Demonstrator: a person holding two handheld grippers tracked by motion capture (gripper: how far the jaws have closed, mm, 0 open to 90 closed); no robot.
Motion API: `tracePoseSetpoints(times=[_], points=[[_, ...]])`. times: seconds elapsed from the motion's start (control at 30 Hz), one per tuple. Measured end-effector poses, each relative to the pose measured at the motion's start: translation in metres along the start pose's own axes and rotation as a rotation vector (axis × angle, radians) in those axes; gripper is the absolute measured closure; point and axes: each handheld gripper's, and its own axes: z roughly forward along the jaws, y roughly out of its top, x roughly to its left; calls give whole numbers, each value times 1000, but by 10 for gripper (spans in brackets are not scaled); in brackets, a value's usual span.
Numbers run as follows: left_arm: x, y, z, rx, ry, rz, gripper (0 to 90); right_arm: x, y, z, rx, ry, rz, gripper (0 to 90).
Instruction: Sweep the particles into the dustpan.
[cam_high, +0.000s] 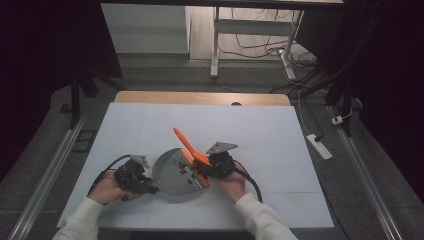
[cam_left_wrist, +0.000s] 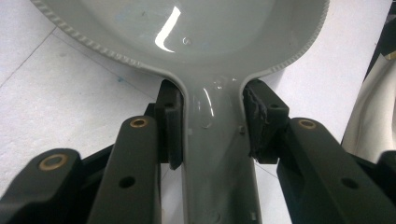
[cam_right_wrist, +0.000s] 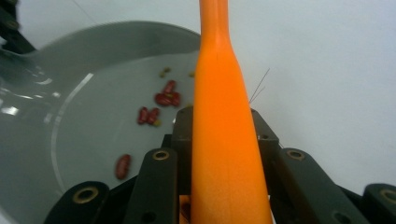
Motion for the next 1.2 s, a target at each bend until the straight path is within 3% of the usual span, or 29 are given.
tracePoseSetpoints(times=[0.13,0.3,0.37,0.5,0.83,1.03,1.2], points=[[0,0,0,0,1,1,624,7,3,1,-19,40,7,700],[0,0,0,0,3,2,623,19,8,2,-24,80,-27,700],[0,0,0,0,2,2,623,16,12,-4,-48,49,-40,700],[0,0,0,0,2,1,623,0,12,-13,-65,-9,-20,700],[0,0,0,2,4,2,623,-29,4,-9,-34,-88,26,699],[-1,0,0,2,2,2,624,-27,-1,-5,0,-88,20,700],[-1,-1,-1,3,1,4,624,-23,-9,-13,14,-90,13,700]])
